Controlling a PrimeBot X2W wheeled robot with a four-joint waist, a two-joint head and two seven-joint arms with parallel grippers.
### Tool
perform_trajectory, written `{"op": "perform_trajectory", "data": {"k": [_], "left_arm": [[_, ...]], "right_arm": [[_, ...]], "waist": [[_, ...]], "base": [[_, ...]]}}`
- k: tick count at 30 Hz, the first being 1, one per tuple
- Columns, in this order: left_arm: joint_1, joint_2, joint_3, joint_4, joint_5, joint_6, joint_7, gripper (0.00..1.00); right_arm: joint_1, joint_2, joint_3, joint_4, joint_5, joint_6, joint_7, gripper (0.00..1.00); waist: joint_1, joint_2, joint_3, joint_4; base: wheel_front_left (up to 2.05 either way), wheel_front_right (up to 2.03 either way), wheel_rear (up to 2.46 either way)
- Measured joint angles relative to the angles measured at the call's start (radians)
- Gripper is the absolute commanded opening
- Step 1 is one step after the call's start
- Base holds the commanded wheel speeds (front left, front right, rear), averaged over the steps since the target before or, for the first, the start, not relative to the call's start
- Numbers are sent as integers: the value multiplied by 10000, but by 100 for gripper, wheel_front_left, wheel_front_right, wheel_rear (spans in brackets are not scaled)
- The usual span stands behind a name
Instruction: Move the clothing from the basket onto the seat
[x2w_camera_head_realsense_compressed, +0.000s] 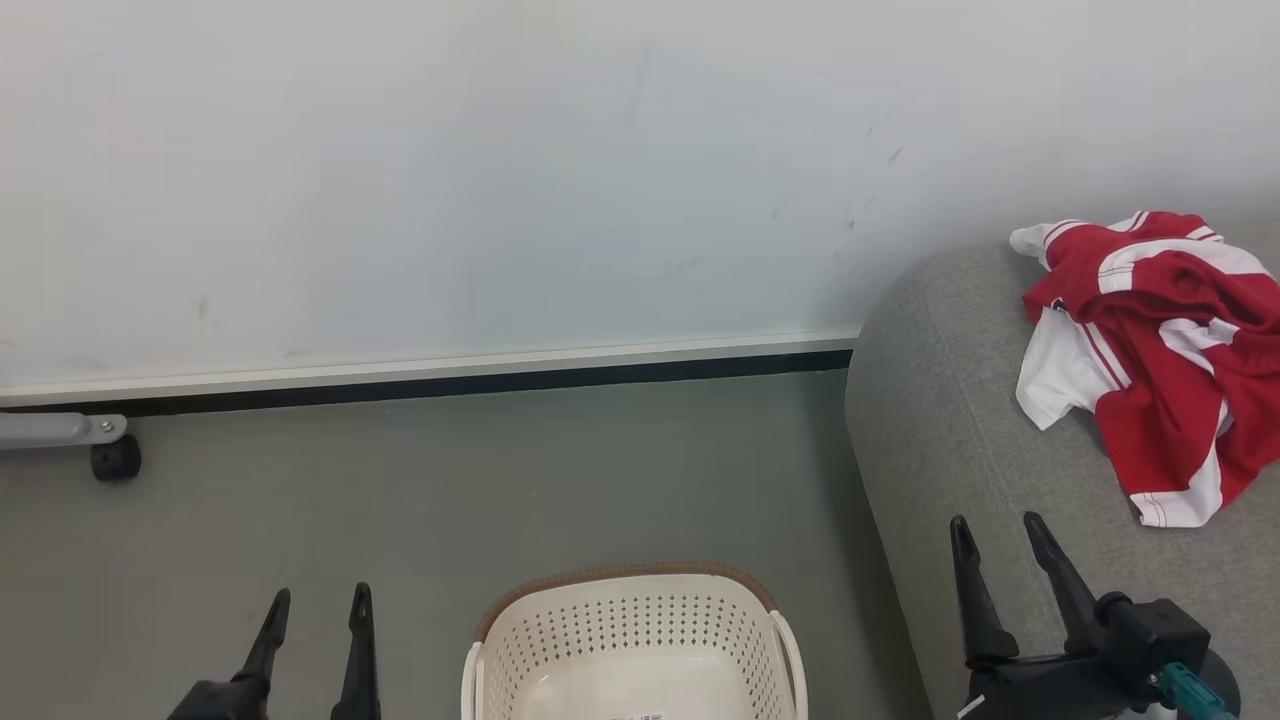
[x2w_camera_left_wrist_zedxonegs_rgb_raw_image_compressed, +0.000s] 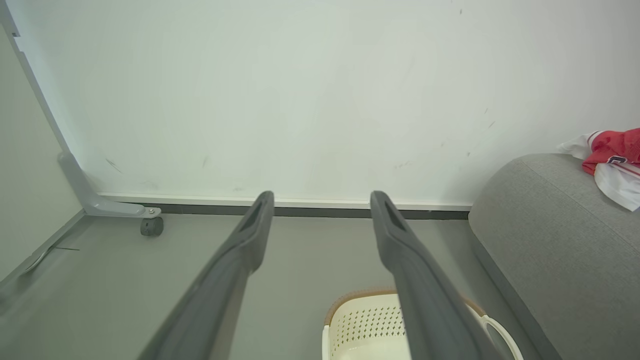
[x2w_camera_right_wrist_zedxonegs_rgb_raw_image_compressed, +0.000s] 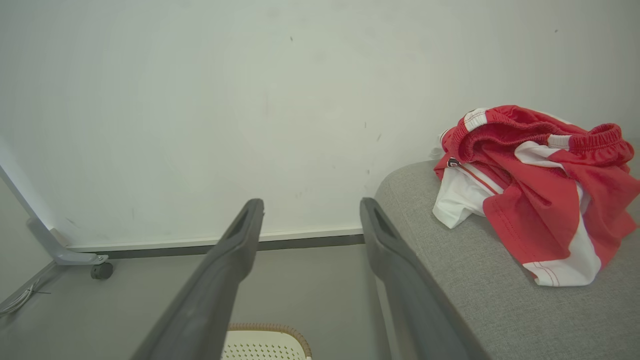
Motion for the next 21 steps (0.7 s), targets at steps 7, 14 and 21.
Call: {"op": "perform_trajectory", "data": {"k": [7,14,21], "left_arm": [[114,-132,151,-198,180,0,0,100],[125,-201,242,-326,458,0,0,100],[130,-240,261,-431,564,0,0,100]], "right_arm": [[199,36,-180,-209,-75,-12,0,100],[236,63,-288,-355,-136,-33,0,100],[316,88,-368,-416,-173,-86,0,100]], "waist": [[0,0,24,-13],[0,0,64,1],[0,0,106,40]], "base": [[0,0,0],[0,0,0],[0,0,0]]}}
